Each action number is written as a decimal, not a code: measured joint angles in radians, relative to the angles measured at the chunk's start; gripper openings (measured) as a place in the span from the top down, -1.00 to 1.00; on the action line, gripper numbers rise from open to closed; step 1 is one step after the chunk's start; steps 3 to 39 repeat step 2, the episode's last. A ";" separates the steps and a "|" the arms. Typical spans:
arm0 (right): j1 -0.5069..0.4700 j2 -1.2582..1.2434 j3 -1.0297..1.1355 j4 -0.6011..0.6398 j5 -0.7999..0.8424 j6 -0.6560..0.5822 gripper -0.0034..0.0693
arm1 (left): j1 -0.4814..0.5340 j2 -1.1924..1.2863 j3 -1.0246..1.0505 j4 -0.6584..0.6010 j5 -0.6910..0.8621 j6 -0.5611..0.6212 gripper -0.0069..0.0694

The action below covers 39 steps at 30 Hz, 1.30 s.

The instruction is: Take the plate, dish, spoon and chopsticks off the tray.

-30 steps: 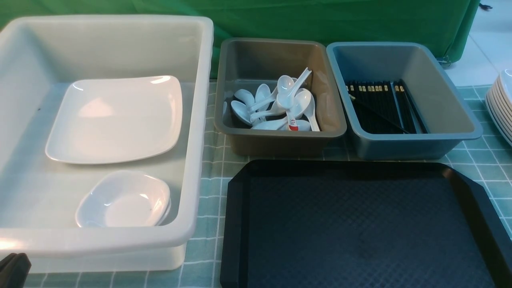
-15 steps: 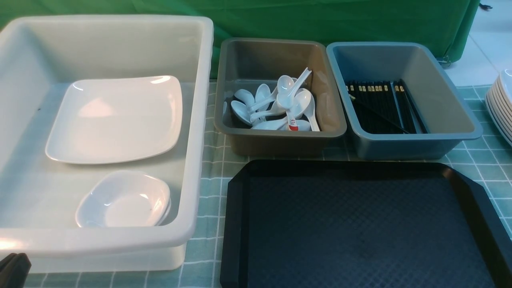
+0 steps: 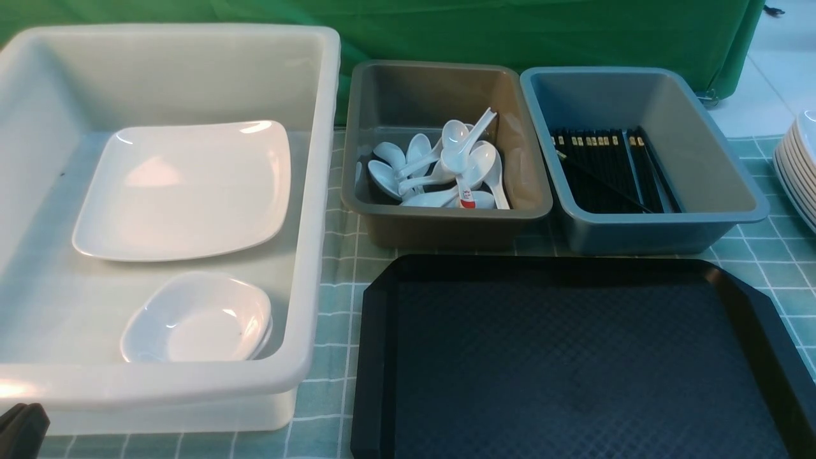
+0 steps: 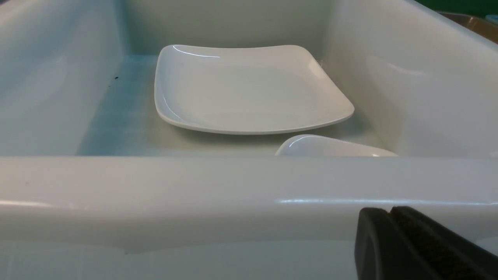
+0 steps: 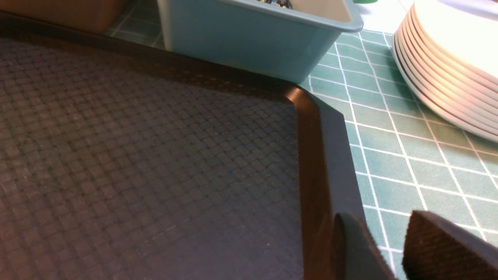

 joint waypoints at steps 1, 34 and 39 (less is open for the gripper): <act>0.000 0.000 0.000 0.000 0.000 0.000 0.25 | 0.000 0.000 0.000 0.001 0.000 0.003 0.78; 0.000 0.000 0.000 0.000 0.000 0.000 0.25 | 0.000 0.000 0.000 0.000 0.000 0.003 0.78; 0.000 0.000 0.000 0.000 0.000 0.000 0.25 | 0.000 0.000 0.000 0.000 0.000 0.003 0.78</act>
